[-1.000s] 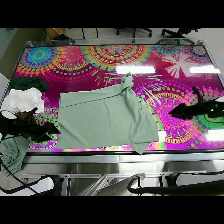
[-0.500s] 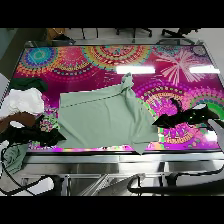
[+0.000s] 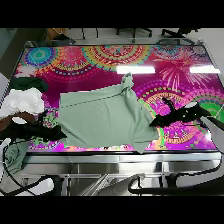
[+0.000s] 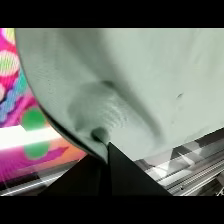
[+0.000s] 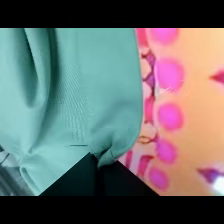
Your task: Fold the shirts.
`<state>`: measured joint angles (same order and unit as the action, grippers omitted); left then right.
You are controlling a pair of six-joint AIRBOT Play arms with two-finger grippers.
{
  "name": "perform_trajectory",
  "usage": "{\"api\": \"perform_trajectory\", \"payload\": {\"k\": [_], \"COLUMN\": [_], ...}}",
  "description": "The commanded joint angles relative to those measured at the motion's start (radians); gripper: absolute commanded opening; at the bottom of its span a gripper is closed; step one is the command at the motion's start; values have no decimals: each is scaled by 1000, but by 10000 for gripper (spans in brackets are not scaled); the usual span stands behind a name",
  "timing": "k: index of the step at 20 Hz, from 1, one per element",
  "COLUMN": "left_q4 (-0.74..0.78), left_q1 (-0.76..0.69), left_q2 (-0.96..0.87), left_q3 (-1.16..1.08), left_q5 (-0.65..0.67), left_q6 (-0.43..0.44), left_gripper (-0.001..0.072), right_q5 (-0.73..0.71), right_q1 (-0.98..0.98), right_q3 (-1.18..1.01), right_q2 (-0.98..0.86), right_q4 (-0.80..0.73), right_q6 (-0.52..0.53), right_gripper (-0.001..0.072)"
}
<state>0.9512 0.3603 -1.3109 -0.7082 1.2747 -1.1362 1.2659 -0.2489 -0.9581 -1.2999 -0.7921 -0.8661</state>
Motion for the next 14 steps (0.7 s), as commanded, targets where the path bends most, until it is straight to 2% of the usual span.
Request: {"api": "perform_trajectory", "payload": {"k": [1,6,10,14], "left_q4": [-37,-287,-296,-271], "left_q1": [-2,-2,-2,-1], "left_q2": [73,321,444,503], "left_q3": [-134,-540,-879,-1101], "left_q5": [60,92,34,-29], "left_q6": [-40,-60,-90,-111], "left_gripper": [13,14,13,13], "right_q5": [116,138,-61,-234], "right_q1": [-13,-79,-114,-113], "right_q3": [-126,-474,-695,-821], "right_q2": [66,336,577,714], "right_q4": [131,422,422,262], "right_q6": [7,65,113,123], "right_gripper": [18,18,17,17]}}
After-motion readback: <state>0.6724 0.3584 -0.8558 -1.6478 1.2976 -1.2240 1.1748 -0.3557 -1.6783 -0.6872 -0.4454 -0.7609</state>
